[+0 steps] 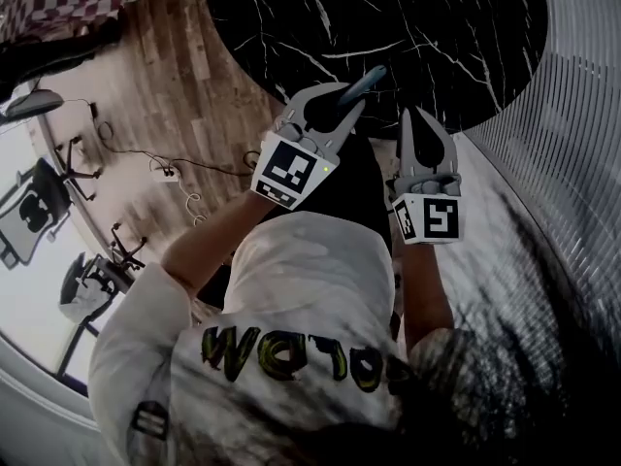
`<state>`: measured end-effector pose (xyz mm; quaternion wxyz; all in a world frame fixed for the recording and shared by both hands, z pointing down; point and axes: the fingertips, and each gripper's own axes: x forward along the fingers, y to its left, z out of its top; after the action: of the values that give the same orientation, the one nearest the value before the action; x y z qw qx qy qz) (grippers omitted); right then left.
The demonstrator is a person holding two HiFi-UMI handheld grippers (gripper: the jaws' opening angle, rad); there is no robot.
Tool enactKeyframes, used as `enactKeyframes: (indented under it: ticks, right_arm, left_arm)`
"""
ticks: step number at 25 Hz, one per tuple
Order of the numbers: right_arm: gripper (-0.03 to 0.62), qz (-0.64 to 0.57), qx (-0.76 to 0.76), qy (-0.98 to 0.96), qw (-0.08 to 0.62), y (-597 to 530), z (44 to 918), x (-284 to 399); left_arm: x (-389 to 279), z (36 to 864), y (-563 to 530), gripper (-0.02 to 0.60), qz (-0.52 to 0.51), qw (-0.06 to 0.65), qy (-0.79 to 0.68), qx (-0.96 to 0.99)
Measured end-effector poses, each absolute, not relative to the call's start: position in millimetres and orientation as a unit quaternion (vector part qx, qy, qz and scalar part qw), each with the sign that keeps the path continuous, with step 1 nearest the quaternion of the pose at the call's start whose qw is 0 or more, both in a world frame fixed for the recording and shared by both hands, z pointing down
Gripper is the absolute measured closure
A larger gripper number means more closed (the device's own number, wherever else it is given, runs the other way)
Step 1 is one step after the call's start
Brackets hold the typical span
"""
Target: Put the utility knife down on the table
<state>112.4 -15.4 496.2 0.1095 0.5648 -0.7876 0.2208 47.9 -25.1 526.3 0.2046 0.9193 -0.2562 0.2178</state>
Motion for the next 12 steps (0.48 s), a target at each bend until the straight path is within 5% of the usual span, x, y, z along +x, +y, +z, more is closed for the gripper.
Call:
enactKeyframes:
  ticks: [12]
  right_arm:
    - [0.592,0.257,0.572,-0.768,0.126,-10,574,126]
  left_arm:
    - [57,613,-18,0.509,0.282,0.218,-0.245,0.902]
